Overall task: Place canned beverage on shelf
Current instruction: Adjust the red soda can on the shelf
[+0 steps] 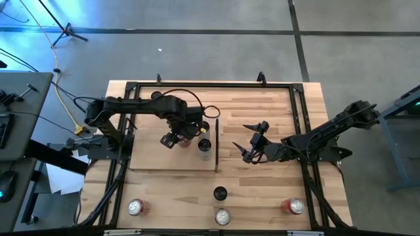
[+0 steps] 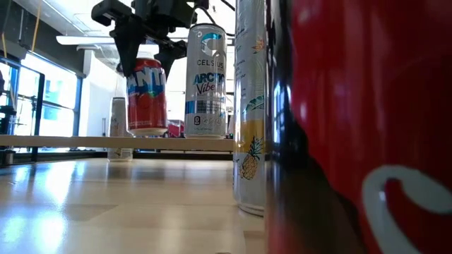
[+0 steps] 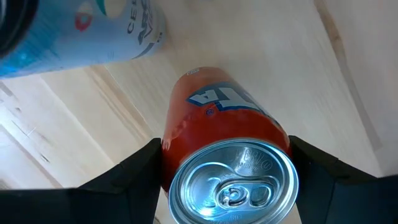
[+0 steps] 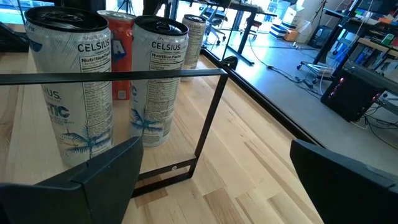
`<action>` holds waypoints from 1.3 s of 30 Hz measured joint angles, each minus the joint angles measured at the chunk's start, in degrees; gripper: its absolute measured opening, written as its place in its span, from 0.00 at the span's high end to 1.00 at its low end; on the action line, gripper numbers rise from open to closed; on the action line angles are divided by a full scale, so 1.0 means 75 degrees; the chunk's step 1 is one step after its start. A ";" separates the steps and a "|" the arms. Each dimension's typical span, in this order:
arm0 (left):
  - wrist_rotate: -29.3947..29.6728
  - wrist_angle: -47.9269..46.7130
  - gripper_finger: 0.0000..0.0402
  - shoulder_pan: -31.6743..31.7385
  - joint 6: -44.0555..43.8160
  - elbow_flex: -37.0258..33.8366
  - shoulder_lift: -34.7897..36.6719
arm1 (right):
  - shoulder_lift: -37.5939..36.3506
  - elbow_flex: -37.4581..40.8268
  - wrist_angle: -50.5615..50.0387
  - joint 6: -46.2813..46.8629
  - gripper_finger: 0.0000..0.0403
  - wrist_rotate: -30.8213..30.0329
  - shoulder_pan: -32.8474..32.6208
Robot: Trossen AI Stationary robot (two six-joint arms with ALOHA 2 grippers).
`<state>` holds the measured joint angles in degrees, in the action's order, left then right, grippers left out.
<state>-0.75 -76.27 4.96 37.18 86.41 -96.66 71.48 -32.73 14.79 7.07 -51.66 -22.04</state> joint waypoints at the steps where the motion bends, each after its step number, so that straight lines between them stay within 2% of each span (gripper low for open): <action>1: 0.0002 0.0003 0.39 0.0026 0.0032 -0.0002 -0.0025 | 0.0000 0.0000 0.0000 0.0000 0.02 0.0000 0.0000; 13: -0.0003 0.0421 0.39 0.0167 0.0739 -0.0006 -0.0017 | 0.0001 0.0000 0.0000 0.0000 0.02 0.0000 -0.0001; 19: 0.0038 0.0401 0.38 0.0195 0.0715 -0.0006 -0.0017 | 0.0001 0.0000 0.0000 0.0000 0.02 0.0000 0.0000; 26: 0.0060 0.0408 0.30 0.0195 0.0674 -0.0006 -0.0017 | 0.0002 0.0000 0.0000 0.0000 0.02 0.0000 0.0000; 39: -0.0058 0.0379 0.29 0.0195 0.0454 -0.0006 -0.0017 | 0.0000 0.0000 0.0000 0.0000 0.02 0.0000 0.0000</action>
<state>-1.19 -73.43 6.42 40.59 86.37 -96.79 71.48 -32.73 14.79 7.07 -51.66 -22.04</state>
